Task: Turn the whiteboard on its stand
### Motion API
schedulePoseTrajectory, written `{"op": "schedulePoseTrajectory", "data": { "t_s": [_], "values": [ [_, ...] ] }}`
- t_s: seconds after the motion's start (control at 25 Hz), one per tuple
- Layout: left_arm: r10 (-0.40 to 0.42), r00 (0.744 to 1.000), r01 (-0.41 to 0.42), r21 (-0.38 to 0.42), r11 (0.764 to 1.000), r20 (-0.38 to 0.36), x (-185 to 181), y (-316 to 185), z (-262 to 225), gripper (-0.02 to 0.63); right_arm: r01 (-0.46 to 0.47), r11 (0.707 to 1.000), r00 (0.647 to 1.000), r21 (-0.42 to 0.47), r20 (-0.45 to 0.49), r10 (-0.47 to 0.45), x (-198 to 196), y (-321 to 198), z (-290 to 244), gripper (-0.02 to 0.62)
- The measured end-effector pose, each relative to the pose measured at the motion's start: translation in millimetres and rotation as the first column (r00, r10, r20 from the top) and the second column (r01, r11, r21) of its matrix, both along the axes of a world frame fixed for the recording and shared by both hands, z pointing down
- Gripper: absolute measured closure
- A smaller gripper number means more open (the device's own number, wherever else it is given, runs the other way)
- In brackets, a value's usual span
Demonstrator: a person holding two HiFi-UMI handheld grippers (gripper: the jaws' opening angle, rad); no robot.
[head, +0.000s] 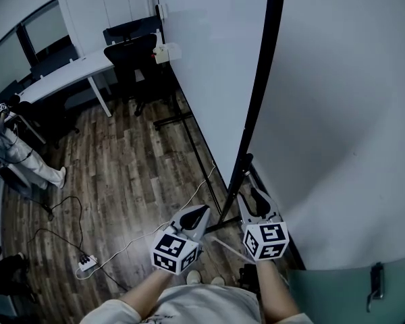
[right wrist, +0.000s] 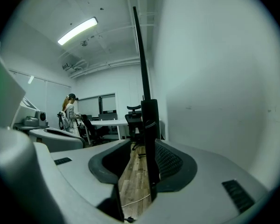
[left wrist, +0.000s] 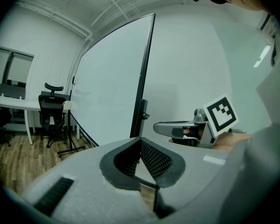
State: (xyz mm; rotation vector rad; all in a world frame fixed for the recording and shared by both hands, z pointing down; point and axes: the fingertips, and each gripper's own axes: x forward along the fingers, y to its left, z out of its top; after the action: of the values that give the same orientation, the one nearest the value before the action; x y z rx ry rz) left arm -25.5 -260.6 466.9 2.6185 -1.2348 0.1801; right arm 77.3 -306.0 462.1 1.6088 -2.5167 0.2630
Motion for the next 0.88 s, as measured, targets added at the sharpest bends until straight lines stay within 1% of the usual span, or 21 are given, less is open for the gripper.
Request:
{"op": "schedulePoseTrajectory", "data": {
  "t_s": [0.16, 0.48, 0.76, 0.88],
  "values": [
    [-0.012, 1.000, 0.012, -0.003, 1.000, -0.001, -1.8, -9.9, 3.0, 0.595, -0.007, 1.000, 1.000, -0.003, 0.000, 0.007, 2.2, -20.3, 5.3, 0.445],
    [-0.012, 1.000, 0.012, -0.019, 1.000, 0.003, -5.7, -14.4, 9.5, 0.595, -0.015, 1.000, 1.000, -0.015, -0.012, 0.014, -4.6, -50.2, 10.3, 0.414],
    [-0.012, 1.000, 0.012, -0.028, 1.000, 0.006, -10.1, -21.1, 13.4, 0.595, -0.019, 1.000, 1.000, -0.023, -0.022, 0.018, -9.5, -73.5, 13.6, 0.408],
    [-0.013, 1.000, 0.014, -0.023, 1.000, 0.020, -12.3, -19.4, 15.6, 0.595, -0.010, 1.000, 1.000, -0.024, -0.028, 0.010, -14.3, -78.2, 15.7, 0.407]
  ]
}}
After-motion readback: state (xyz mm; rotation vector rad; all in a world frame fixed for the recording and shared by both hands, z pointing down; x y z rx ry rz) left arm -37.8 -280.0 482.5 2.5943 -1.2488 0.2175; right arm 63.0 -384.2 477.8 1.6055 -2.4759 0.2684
